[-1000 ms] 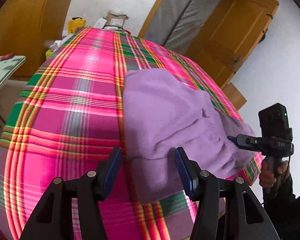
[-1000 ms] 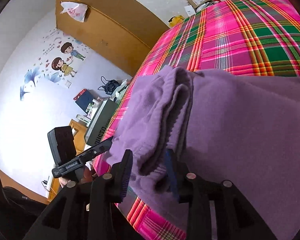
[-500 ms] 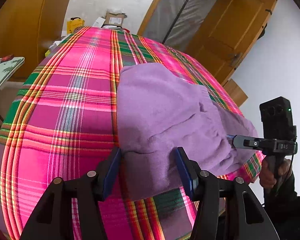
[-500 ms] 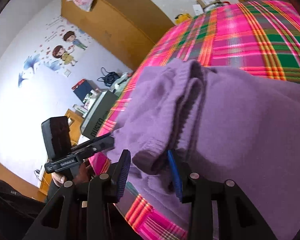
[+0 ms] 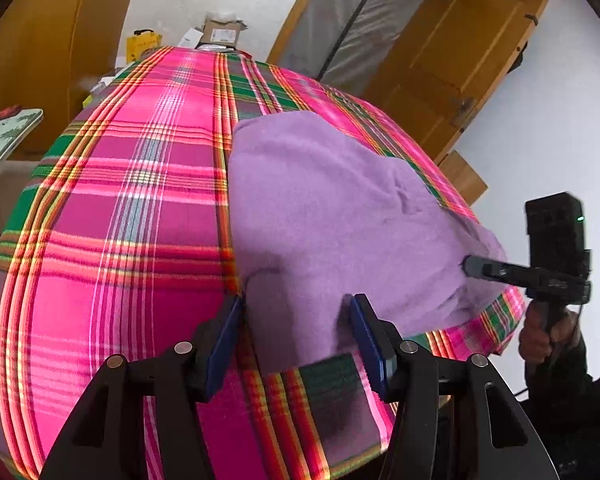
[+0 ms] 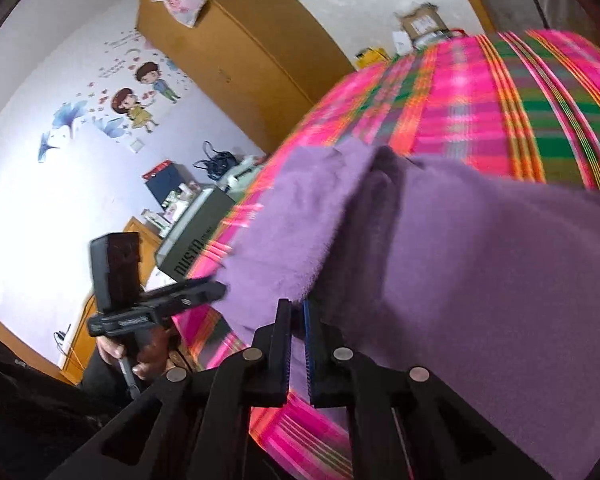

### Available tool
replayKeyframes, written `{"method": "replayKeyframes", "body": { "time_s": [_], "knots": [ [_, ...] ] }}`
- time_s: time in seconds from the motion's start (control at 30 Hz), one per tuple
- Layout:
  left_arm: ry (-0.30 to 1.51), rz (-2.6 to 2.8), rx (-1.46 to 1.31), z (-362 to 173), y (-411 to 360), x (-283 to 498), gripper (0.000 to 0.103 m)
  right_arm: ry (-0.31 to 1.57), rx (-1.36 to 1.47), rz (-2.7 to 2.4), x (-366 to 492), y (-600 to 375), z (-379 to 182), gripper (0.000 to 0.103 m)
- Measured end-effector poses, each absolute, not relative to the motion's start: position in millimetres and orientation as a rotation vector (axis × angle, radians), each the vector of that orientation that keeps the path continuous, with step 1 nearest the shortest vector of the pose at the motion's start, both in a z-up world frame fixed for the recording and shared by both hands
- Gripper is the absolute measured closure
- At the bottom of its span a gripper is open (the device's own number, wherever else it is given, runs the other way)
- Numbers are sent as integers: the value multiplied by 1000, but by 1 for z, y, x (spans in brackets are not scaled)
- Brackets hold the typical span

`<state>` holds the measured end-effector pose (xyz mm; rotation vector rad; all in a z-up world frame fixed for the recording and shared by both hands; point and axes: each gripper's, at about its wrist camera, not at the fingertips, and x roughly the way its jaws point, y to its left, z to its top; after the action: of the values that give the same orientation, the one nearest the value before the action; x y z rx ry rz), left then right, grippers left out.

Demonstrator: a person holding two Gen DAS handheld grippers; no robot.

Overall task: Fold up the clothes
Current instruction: 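Release the sweater and lift the right gripper away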

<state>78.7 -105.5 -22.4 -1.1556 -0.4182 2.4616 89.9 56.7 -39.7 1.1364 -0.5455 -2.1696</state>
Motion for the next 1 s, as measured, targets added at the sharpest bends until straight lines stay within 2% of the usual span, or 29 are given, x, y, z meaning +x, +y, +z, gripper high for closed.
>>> {"method": "replayKeyframes", "body": {
  "time_s": [0.03,0.2,0.23,0.27,0.33,0.4,0.5,0.57,0.6,0.77,1.0],
  "knots": [
    [-421,2460,-1151,-22,-106,81,46,-551,1151,-2182,89,60,-42,103],
    [-451,2474,-1134,-20,-109,85,47,-565,1174,-2265,85,74,-37,100],
    [-464,2481,-1125,-19,-111,86,47,-542,1131,-2300,82,74,-25,94],
    [-482,2487,-1116,-18,-114,86,47,-518,1097,-2323,79,73,-15,81],
    [-521,2496,-1115,-18,-119,83,47,-448,1010,-2346,70,62,8,66],
    [-558,2505,-1126,-21,-124,82,48,-344,940,-2344,55,37,31,66],
    [-622,2495,-1136,-27,-129,81,59,-188,900,-2336,31,-5,51,66],
    [-650,2492,-1130,-30,-131,81,60,-85,893,-2331,13,-32,60,66],
    [-662,2487,-1126,-31,-132,81,64,-40,904,-2323,1,-46,60,66],
    [-680,2474,-1117,-35,-130,81,67,77,1053,-2243,-57,-97,41,66],
    [-676,2453,-1103,-34,-134,81,68,257,1341,-2135,-123,-130,-22,66]
  ]
}}
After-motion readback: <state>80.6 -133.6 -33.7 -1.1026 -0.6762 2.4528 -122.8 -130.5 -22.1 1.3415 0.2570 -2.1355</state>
